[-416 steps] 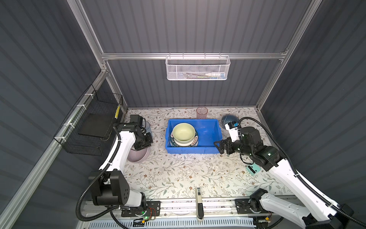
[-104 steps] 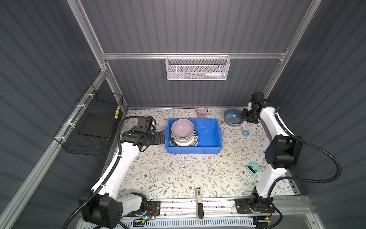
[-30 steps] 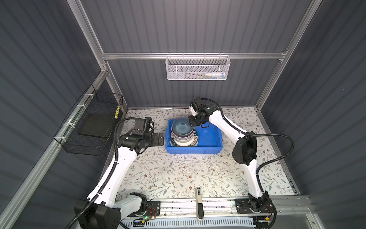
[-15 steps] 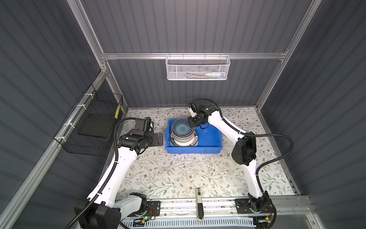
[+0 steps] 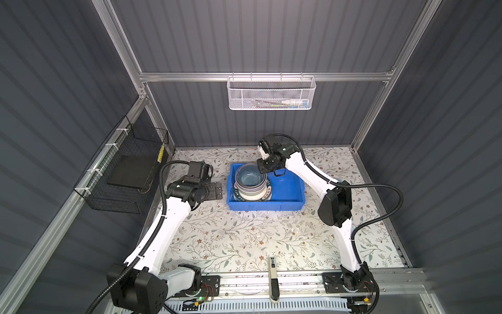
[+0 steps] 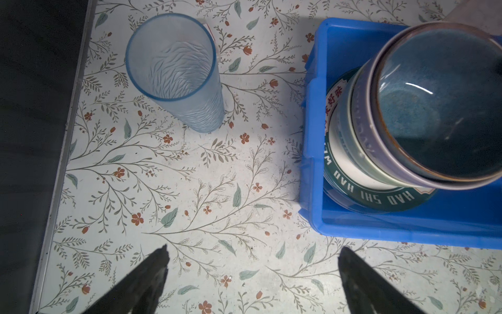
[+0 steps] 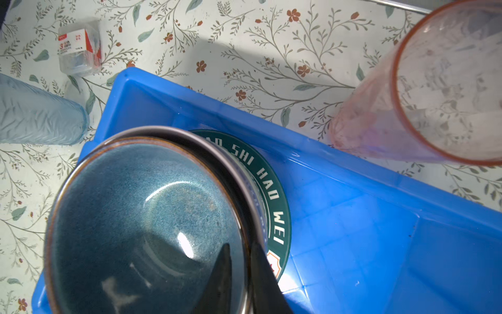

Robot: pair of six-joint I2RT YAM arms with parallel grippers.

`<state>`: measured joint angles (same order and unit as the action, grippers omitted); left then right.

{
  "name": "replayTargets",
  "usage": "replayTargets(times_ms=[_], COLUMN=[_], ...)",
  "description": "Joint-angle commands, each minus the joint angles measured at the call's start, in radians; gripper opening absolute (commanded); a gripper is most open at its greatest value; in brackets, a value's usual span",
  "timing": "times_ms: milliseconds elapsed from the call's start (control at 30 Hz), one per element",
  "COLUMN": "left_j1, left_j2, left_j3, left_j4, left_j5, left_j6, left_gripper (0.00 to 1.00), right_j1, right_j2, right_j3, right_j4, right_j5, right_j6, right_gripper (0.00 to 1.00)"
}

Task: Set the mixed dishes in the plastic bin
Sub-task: 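Lower the dark blue bowl onto the lilac bowl and open the right gripper, then withdraw the right gripper while the left gripper moves to the pale blue cup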

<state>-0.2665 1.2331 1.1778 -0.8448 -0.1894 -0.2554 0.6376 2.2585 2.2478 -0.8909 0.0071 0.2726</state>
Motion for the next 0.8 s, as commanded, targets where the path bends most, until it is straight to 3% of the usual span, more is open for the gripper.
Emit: replayTargets(times_ms=[0,200,500,767], left_j1=[0.007,0.01,0.05,0.14], left_j2=[0.03,0.101,0.215,0.299], left_j3=[0.045,0.122,0.214,0.294], left_j4=[-0.017,-0.019,-0.013,-0.011], left_j5=[-0.036,-0.092,-0.207,-0.238], left_j6=[-0.026,-0.038,-0.045,-0.024], left_gripper=[0.98,0.94,0.81,0.72], right_j1=[0.007,0.008,0.004,-0.024], right_j2=[-0.061,-0.159,-0.452,-0.741], right_j3=[0.0,-0.105,-0.472,-0.813], right_j4=[0.005,0.042,0.181,0.282], right_j5=[-0.004,-0.008,-0.029,-0.102], right_j6=[0.002,-0.005,-0.002,0.04], right_gripper=[0.2,0.37,0.63,0.7])
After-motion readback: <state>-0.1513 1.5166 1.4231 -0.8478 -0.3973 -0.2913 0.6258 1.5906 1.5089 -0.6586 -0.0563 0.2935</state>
